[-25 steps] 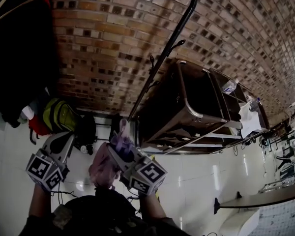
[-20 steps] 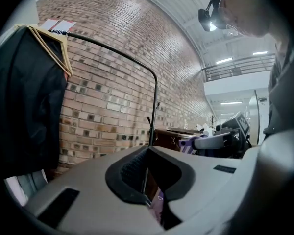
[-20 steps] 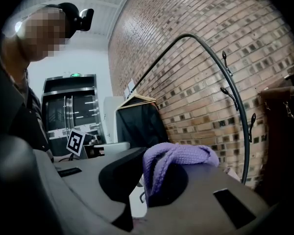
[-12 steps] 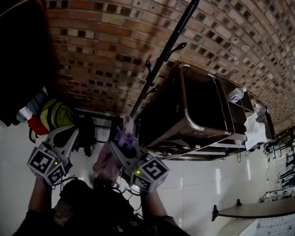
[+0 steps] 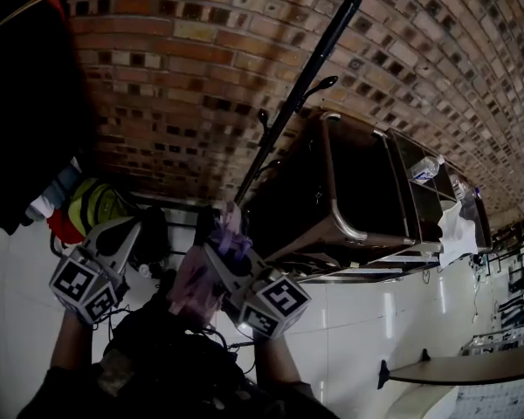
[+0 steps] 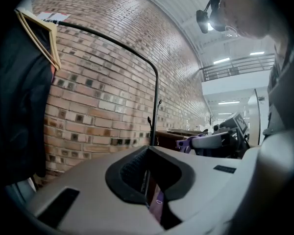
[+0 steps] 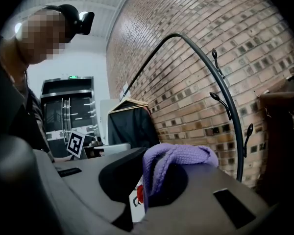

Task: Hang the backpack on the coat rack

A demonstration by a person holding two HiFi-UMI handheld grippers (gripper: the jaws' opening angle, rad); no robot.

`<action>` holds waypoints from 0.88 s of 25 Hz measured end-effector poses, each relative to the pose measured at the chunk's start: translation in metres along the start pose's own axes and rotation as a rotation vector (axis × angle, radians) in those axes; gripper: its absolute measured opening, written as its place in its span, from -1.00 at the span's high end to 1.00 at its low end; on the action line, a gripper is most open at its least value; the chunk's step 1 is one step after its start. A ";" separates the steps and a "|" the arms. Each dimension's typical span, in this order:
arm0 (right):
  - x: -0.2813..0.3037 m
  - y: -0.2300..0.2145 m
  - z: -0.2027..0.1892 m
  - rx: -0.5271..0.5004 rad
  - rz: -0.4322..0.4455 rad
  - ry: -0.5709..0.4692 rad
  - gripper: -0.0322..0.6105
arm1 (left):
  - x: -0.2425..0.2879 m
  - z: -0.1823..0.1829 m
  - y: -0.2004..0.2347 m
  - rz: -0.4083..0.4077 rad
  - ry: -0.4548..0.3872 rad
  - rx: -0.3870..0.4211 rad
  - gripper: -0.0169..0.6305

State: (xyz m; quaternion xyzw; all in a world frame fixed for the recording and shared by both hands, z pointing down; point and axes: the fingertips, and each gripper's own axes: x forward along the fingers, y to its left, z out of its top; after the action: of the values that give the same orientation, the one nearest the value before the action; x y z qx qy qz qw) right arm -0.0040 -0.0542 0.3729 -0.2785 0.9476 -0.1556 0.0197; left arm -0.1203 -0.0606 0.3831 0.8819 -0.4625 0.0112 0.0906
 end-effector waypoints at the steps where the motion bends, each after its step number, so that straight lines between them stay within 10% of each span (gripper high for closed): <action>1: 0.004 -0.004 0.001 -0.005 0.003 0.001 0.90 | 0.008 0.000 0.004 -0.007 0.002 -0.004 0.83; 22: 0.117 -0.095 0.087 -0.112 0.079 0.042 0.90 | 0.159 0.033 0.104 -0.114 -0.008 -0.003 0.83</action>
State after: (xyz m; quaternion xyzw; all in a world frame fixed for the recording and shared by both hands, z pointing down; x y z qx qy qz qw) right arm -0.0425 -0.2168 0.3252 -0.2382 0.9652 -0.1075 -0.0098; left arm -0.1164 -0.2529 0.3830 0.9067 -0.4119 0.0018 0.0903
